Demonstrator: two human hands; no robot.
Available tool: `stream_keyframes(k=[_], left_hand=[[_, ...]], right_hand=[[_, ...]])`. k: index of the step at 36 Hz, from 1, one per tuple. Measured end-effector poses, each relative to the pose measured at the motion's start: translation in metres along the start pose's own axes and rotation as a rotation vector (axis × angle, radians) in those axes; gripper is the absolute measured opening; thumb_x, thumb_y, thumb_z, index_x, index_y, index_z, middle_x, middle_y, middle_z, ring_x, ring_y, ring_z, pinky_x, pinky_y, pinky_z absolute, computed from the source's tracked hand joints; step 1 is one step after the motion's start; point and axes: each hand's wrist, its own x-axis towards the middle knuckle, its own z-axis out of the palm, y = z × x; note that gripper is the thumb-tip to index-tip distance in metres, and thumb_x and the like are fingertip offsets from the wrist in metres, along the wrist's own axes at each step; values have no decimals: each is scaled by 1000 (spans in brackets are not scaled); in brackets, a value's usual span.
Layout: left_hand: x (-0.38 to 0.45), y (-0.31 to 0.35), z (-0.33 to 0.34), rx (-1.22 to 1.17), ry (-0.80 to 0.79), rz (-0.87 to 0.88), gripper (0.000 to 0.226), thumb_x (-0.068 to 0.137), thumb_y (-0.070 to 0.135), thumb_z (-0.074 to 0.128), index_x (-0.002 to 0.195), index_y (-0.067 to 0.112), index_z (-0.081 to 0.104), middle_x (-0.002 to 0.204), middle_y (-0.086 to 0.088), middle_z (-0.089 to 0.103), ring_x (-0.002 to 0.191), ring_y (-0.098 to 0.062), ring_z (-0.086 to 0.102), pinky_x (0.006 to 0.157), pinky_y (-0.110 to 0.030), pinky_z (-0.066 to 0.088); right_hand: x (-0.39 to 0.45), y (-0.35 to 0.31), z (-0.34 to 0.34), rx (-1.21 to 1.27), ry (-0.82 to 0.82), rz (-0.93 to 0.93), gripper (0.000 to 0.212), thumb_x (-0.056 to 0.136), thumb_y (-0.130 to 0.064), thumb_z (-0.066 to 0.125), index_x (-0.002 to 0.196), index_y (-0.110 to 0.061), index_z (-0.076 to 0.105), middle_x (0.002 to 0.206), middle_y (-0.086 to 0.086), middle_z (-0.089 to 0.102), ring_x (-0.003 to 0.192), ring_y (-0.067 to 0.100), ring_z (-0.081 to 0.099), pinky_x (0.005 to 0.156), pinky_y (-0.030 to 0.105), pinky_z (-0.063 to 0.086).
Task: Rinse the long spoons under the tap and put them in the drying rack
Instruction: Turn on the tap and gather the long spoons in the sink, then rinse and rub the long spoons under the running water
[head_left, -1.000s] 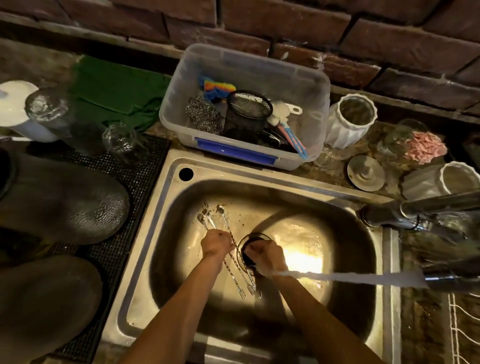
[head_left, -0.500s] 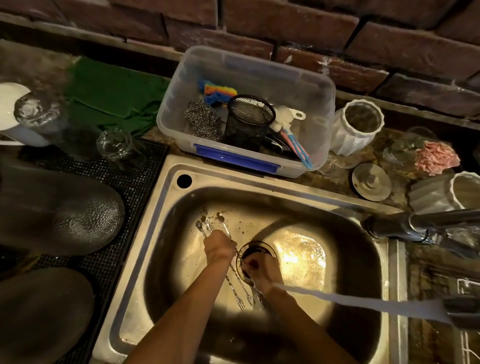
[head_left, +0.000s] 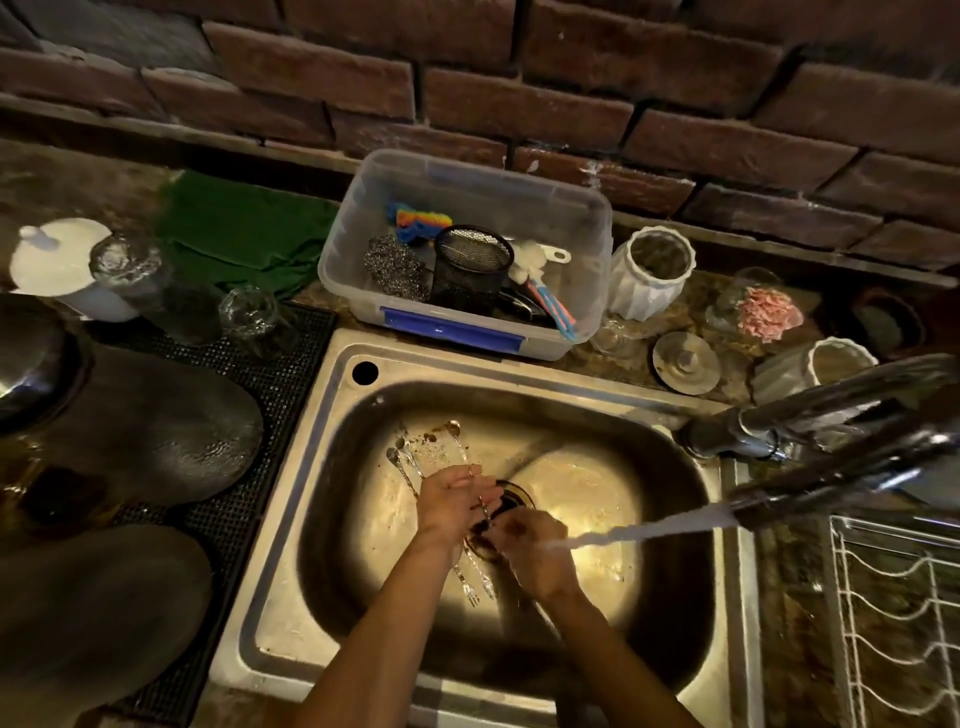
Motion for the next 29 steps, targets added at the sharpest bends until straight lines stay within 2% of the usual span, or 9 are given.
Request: stream_keyframes(k=[2, 5, 8, 11, 13, 16, 21, 25, 29], left_hand=[[-11, -1, 0, -55, -51, 19, 28, 91, -9, 60, 119, -8, 59, 109, -25, 71, 97, -36, 72, 86, -41, 59], [-25, 0, 1, -125, -102, 14, 29, 92, -14, 54, 119, -4, 61, 109, -24, 72, 97, -33, 73, 88, -41, 59], [-40, 3, 5, -141, -124, 3, 32, 90, -17, 54, 118, -4, 60, 112, -27, 71, 100, -36, 72, 90, -42, 58], [-55, 7, 9, -116, -156, -1, 32, 88, -19, 54, 115, -3, 61, 108, -25, 73, 95, -32, 74, 87, -39, 60], [-64, 10, 11, -106, -170, 7, 26, 90, -18, 53, 111, -6, 63, 96, -21, 76, 81, -26, 77, 73, -32, 63], [-77, 13, 16, -61, -210, 44, 17, 90, -14, 57, 97, -4, 69, 81, -15, 78, 73, -23, 77, 61, -27, 60], [-91, 11, 23, -75, -232, 66, 16, 89, -11, 60, 92, 0, 71, 96, -19, 77, 89, -31, 76, 79, -44, 62], [-104, 9, 24, -37, -312, 72, 23, 89, -5, 64, 76, 6, 79, 91, -17, 78, 81, -30, 76, 61, -37, 62], [-113, 4, 24, -77, -302, 56, 8, 89, -2, 67, 90, -3, 74, 99, -22, 76, 92, -36, 75, 71, -39, 64]], right_hand=[[-12, -8, -5, 93, -21, -4, 9, 89, -4, 65, 83, 0, 70, 68, 2, 71, 57, 14, 61, 50, 21, 49], [-26, -20, -14, 153, -54, -16, 23, 90, 2, 60, 71, -7, 67, 55, -5, 68, 47, 5, 59, 43, 16, 45], [-35, -25, -24, 161, -31, 14, 21, 91, 6, 57, 75, -6, 67, 61, 3, 69, 53, 12, 64, 51, 22, 49], [-41, -26, -32, -5, -10, -14, 23, 93, -13, 62, 72, -18, 66, 65, -1, 71, 59, 12, 67, 58, 26, 52], [-44, -25, -38, -92, 15, -32, 27, 93, -25, 63, 65, -27, 63, 59, -6, 70, 56, 5, 67, 58, 24, 53], [-51, -23, -44, -75, 16, -43, 24, 92, -23, 63, 68, -23, 67, 62, 0, 73, 54, 9, 68, 55, 28, 52], [-68, -26, -54, 123, -13, -13, 36, 94, -12, 56, 60, -18, 68, 58, 11, 70, 48, 17, 59, 46, 26, 44], [-82, -32, -61, 239, -128, -4, 44, 95, -3, 48, 56, -8, 66, 47, 4, 63, 38, 8, 53, 40, 15, 38], [-94, -32, -66, 357, -149, 8, 36, 96, 1, 48, 61, 1, 59, 42, 1, 57, 33, 7, 46, 36, 14, 33]])
